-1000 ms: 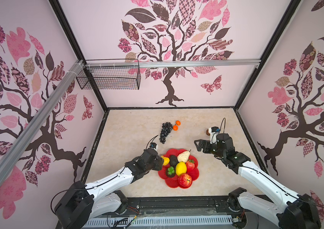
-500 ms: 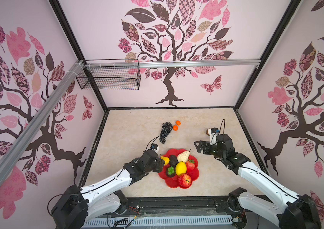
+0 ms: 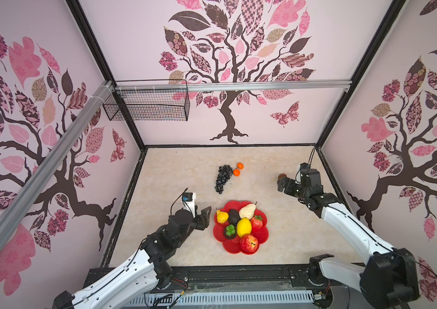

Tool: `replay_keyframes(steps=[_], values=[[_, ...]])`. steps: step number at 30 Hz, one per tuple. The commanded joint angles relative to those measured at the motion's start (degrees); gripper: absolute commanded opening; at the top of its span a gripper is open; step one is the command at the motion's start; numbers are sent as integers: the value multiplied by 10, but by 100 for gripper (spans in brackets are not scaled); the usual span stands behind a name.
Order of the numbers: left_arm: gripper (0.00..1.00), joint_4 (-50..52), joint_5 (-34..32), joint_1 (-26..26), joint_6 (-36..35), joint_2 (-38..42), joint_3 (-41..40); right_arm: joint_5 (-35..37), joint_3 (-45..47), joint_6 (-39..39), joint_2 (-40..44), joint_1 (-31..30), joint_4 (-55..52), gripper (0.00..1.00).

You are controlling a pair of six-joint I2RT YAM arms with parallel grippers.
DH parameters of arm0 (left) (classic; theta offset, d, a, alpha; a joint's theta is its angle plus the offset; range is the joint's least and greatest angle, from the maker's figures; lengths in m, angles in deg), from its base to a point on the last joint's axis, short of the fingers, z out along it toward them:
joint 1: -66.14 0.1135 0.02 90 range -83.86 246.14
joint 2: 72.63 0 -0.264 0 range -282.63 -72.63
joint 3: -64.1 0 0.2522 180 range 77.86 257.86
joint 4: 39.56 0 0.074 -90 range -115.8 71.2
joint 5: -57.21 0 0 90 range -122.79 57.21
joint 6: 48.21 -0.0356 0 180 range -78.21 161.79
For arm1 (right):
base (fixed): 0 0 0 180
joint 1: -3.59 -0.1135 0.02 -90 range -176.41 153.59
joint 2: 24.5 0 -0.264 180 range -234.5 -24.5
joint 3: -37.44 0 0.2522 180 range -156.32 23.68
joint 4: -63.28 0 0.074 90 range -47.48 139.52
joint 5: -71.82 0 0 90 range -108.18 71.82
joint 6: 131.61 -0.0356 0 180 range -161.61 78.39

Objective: Arrange fruit in a fruit bowl
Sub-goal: Pick up the fruit from the top-right of the table.

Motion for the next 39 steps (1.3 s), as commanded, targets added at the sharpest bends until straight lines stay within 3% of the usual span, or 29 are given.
replay_keyframes(steps=[1, 8, 17, 39], values=[[74, -30, -34, -1, -36, 28, -44, 1, -46, -5, -72, 22, 9, 97], [78, -33, -37, 2, -44, 56, -65, -8, -138, 4, -232, 64, 19, 93], [80, -34, -28, 3, -46, 59, -61, -43, -230, 32, -362, 85, 5, 88], [82, -42, -31, 8, -44, 39, -61, -79, -288, 35, -460, 89, -20, 67]])
